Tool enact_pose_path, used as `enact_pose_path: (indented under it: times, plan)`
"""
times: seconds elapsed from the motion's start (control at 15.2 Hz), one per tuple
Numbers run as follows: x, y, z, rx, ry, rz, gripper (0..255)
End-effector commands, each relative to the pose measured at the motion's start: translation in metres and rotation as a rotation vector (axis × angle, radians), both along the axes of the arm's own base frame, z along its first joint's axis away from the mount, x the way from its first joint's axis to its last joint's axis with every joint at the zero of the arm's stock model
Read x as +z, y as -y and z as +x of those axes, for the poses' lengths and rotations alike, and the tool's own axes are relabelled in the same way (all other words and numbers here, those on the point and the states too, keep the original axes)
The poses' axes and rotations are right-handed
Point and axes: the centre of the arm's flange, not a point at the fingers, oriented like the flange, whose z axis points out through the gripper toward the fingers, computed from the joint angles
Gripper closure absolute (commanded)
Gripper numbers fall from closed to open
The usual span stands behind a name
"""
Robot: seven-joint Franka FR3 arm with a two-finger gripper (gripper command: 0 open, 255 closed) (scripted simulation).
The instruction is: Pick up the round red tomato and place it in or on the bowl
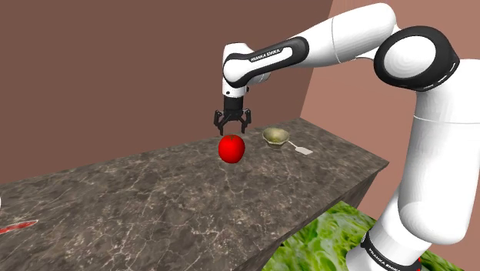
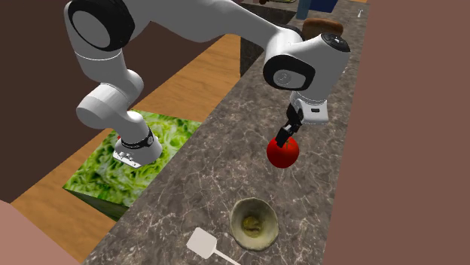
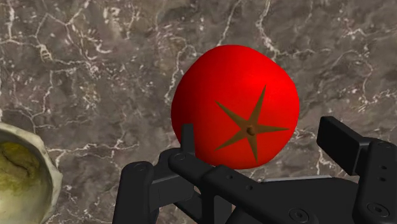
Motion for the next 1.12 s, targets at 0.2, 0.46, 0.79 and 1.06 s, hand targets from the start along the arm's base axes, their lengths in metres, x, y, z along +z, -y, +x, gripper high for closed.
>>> enact_pose_path:
  times: [0.2,0.46,0.79,1.06]
  plan:
    - [0.000,0.000,0.000,0.000,0.000,0.000,255]
    - [0.000,0.000,0.000,0.000,0.000,0.000,255]
    - [0.016,0.000,0.000,0.000,0.000,0.000,255]
    - [0.037,0.000,0.000,0.000,0.000,0.000,255]
